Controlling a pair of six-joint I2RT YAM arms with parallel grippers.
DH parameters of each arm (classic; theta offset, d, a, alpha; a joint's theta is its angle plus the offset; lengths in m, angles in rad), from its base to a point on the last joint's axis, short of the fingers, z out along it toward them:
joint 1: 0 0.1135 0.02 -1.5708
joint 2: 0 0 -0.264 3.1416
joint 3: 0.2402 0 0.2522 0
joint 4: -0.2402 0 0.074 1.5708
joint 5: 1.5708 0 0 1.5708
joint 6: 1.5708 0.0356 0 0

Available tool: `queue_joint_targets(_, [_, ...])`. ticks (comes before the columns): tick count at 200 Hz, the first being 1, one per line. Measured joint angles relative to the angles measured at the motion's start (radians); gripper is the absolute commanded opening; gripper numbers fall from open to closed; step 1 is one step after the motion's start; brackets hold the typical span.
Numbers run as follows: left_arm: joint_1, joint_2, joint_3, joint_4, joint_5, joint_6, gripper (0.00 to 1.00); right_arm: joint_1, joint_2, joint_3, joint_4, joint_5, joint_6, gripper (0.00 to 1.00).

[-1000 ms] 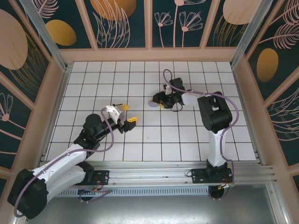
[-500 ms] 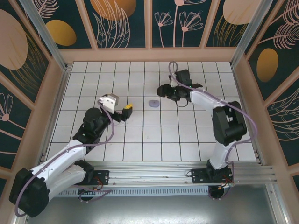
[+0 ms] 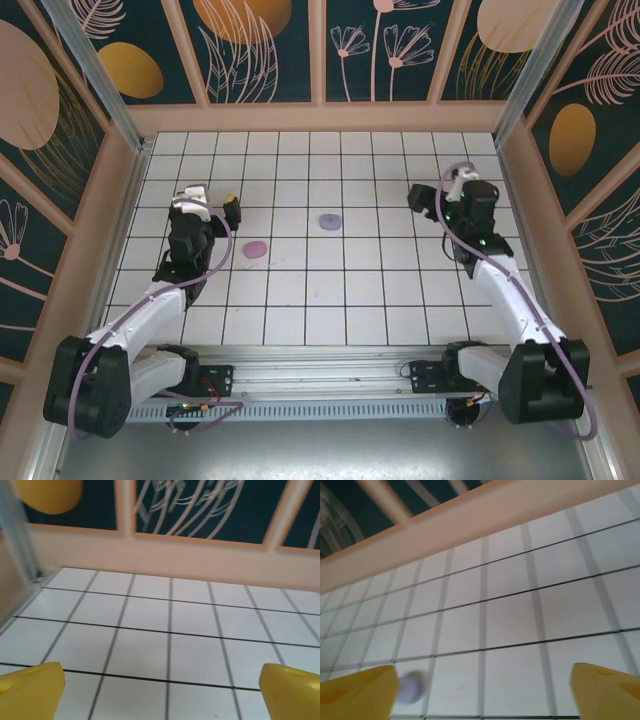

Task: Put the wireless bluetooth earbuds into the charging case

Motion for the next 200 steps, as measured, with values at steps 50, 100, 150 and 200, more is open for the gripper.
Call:
queue_joint_targets(50, [0.036,0.042,-0.121,0.152,-0.156,0.044,0.98,-0.108,-0.006,-0.294,0.293,0.106,-0.082,0.99])
queue_joint_targets(100, [0.050,0.126,-0.261,0.399,-0.154,0.084,0.99,-0.117,0.047,-0.378,0.513,0.112,-0.132,0.99])
queue_joint_targets(150, [0.069,0.210,-0.330,0.632,-0.092,0.156,0.99,-0.126,0.072,-0.502,0.774,0.143,-0.142,0.99])
queue_joint_targets(200, [0.116,0.330,-0.338,0.802,-0.062,0.175,0.99,-0.131,0.182,-0.544,0.994,0.161,-0.164,0.99])
